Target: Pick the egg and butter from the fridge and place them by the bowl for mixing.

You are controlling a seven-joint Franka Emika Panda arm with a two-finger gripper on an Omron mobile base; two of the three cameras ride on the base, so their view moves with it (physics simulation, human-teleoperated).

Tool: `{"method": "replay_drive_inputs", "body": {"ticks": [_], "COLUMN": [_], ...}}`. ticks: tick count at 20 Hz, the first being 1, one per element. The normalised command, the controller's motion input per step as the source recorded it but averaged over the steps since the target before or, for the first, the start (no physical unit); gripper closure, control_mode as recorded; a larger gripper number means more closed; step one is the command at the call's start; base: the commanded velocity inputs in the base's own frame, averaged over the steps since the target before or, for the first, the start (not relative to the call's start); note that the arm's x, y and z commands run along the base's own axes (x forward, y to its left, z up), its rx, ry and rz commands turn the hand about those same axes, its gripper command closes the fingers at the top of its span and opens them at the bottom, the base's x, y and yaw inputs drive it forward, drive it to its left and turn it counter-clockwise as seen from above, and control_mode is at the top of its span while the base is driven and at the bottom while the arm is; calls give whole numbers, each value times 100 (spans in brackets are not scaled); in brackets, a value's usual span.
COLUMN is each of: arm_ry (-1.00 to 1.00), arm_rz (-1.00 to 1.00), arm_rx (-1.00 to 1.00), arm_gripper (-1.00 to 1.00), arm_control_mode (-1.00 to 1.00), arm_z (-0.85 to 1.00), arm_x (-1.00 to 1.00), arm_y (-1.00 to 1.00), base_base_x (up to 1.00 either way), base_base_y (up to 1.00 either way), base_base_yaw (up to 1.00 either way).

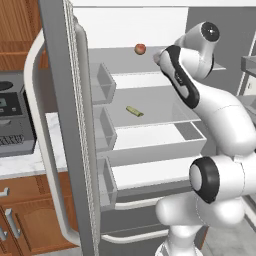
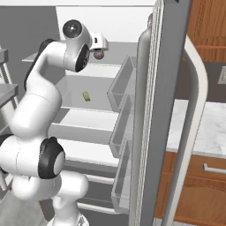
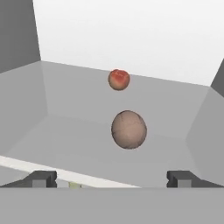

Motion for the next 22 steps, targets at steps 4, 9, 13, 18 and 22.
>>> {"method": "replay_drive_inputs", "body": {"ticks": [4, 9, 13, 18, 22], "arm_ry": [0, 0, 0, 0, 1], "arm_rz": [0, 0, 0, 0, 0], "arm_rx": [6, 0, 0, 0, 0], "arm_gripper": [-100, -100, -100, -100, -100], "arm_control_mode": [-100, -100, -100, -100, -100], "arm_z": [-8, -5, 0, 0, -3], "arm_x": [39, 40, 38, 31, 23], "arm_y": [0, 0, 0, -7, -12], "base_base_x": [0, 0, 0, 0, 0], "base_base_y": [0, 0, 0, 0, 0], "base_base_yaw": [0, 0, 0, 0, 0]}}
